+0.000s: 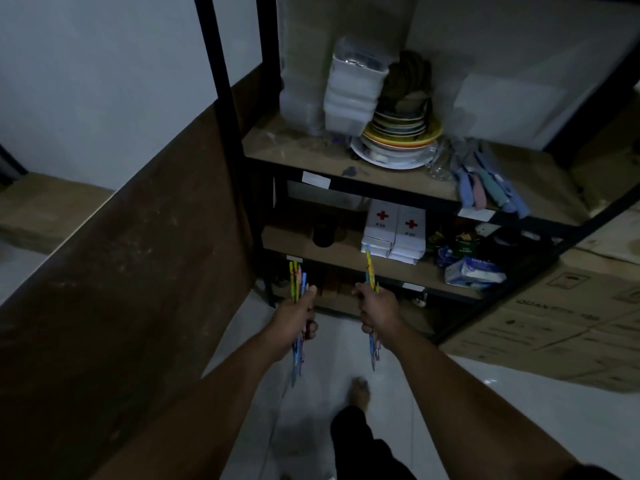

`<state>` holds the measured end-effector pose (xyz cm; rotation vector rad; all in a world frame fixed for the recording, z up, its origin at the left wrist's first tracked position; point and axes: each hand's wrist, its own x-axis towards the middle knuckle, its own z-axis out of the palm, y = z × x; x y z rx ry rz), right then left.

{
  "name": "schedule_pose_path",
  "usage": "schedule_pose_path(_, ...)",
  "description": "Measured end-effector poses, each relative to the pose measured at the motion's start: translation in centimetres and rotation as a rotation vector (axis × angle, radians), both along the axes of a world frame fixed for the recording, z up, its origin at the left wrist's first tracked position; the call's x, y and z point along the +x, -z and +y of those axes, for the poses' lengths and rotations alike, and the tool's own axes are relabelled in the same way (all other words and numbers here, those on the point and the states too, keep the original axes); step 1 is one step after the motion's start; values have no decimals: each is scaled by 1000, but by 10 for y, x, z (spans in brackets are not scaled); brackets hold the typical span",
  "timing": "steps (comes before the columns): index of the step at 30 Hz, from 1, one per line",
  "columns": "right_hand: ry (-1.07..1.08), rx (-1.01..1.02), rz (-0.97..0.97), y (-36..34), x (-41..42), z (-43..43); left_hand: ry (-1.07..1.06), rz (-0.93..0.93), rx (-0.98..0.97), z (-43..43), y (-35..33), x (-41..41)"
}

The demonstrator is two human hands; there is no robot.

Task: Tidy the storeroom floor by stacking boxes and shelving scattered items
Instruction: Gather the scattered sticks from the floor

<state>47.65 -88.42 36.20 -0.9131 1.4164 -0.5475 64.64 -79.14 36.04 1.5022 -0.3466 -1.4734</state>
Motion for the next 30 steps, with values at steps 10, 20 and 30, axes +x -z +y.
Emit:
schedule_pose_path(10, -54, -25, 22, 18, 45, -92, -118, -69, 7, -89, 28, 55)
schedule_pose_path(20, 97, 120, -9, 52, 77, -159, -341, 86, 139, -166, 51, 76)
schedule_pose_path(30, 556, 115, -264, 73, 102, -154, -359, 160, 80, -189, 75, 89)
